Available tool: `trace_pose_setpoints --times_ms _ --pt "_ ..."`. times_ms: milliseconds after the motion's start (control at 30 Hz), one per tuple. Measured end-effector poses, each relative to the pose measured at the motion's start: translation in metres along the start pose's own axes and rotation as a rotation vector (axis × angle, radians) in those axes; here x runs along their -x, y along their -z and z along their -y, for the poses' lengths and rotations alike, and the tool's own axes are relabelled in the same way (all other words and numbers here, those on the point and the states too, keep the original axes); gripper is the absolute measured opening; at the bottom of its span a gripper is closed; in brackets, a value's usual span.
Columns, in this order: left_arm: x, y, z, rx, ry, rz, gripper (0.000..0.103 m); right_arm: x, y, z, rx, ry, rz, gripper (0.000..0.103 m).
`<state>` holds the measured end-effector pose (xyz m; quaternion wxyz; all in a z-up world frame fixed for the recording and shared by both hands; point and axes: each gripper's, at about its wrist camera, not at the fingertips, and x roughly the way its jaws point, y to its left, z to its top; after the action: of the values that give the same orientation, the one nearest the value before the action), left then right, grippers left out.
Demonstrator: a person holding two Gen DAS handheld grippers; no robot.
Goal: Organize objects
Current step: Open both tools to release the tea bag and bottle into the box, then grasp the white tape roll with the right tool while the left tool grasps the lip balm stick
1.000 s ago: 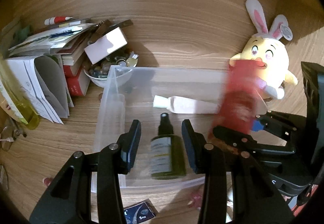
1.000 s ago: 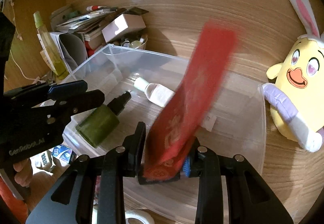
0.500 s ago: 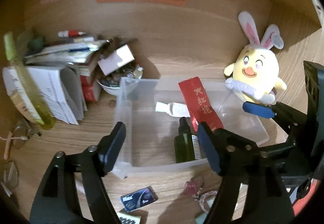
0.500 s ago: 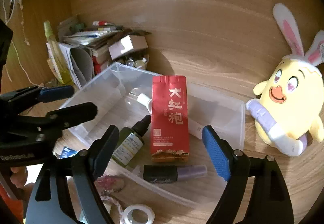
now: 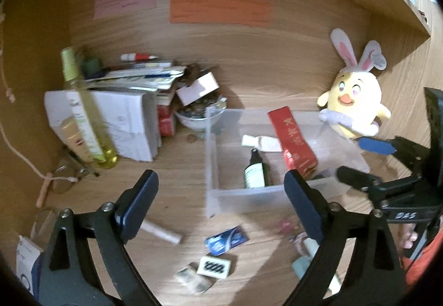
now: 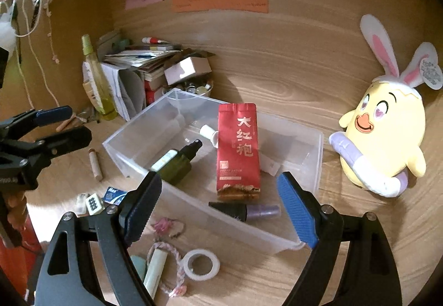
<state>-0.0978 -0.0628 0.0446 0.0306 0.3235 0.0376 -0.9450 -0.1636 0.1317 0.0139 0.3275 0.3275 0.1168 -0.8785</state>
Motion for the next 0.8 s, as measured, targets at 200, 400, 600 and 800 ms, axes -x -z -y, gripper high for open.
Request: trace_pose_setpoints --times_ms 200,400,600,800 --pt "0.000 0.017 -0.030 0.037 -0.051 -0.036 0.094 0.014 0.010 -0.010 0.024 -0.009 0.018 0.084" --pt "-0.026 0.035 -0.061 0.096 -0.098 -0.124 0.095 0.017 0.028 -0.021 0.060 -0.014 0.010 0.088" --pt "-0.064 0.050 -0.084 0.176 -0.092 -0.238 0.094 0.004 0.049 -0.021 0.063 -0.021 -0.046 0.088" --pt "-0.093 0.057 -0.095 0.226 -0.122 -0.316 0.094 -0.003 0.063 -0.009 0.006 -0.050 -0.095 0.088"
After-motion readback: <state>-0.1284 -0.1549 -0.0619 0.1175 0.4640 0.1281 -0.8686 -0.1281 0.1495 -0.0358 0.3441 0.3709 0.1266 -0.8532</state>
